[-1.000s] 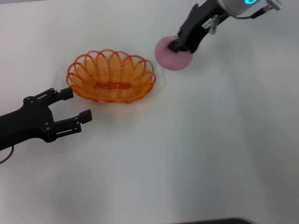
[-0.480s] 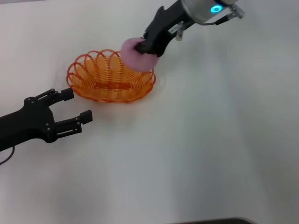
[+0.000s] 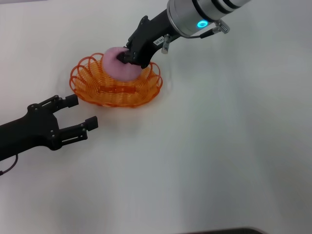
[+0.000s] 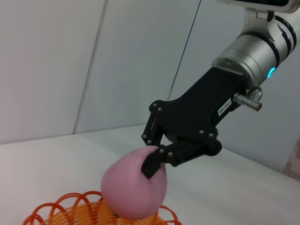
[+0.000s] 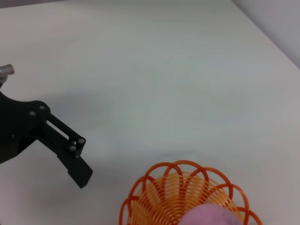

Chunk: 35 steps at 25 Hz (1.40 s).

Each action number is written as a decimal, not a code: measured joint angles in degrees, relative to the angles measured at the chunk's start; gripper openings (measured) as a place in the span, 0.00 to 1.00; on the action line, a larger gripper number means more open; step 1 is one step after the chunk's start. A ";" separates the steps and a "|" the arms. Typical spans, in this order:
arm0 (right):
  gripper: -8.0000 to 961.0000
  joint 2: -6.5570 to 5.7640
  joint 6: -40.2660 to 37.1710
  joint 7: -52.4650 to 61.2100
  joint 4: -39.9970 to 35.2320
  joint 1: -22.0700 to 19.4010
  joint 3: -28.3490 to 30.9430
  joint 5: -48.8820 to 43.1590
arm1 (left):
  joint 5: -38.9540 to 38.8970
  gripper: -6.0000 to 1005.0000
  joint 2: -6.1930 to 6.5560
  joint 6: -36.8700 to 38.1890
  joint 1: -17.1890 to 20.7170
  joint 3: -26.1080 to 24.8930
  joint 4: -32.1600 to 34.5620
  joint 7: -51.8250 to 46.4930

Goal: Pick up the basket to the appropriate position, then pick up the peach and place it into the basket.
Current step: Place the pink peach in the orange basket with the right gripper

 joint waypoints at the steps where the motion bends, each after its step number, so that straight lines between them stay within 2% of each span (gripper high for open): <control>1: 0.08 0.00 0.05 -0.13 0.23 0.12 -0.04 0.08 | 0.00 0.87 0.00 -0.03 -0.04 0.03 -0.09 0.00; 13: 0.12 0.01 0.34 -0.25 0.74 0.48 -0.26 0.34 | 0.06 0.87 0.03 -0.09 -0.31 0.18 -0.25 0.08; 18: 0.35 0.01 1.22 -0.03 0.85 0.66 -0.50 0.39 | 0.09 0.87 -0.03 -0.15 -0.44 0.18 -0.33 0.08; 29: 0.58 0.09 1.28 -0.19 0.87 0.73 -0.64 0.40 | 0.09 0.87 -0.06 -0.15 -0.73 0.18 -0.34 0.05; 31: 0.78 0.10 1.28 -0.21 0.88 0.73 -0.64 0.41 | 0.09 0.87 -0.06 -0.14 -0.74 0.18 -0.34 0.04; 35: 0.78 0.10 1.20 -0.31 0.86 0.65 -0.64 1.36 | 0.09 0.87 -0.06 -0.14 -0.74 0.18 -0.34 0.03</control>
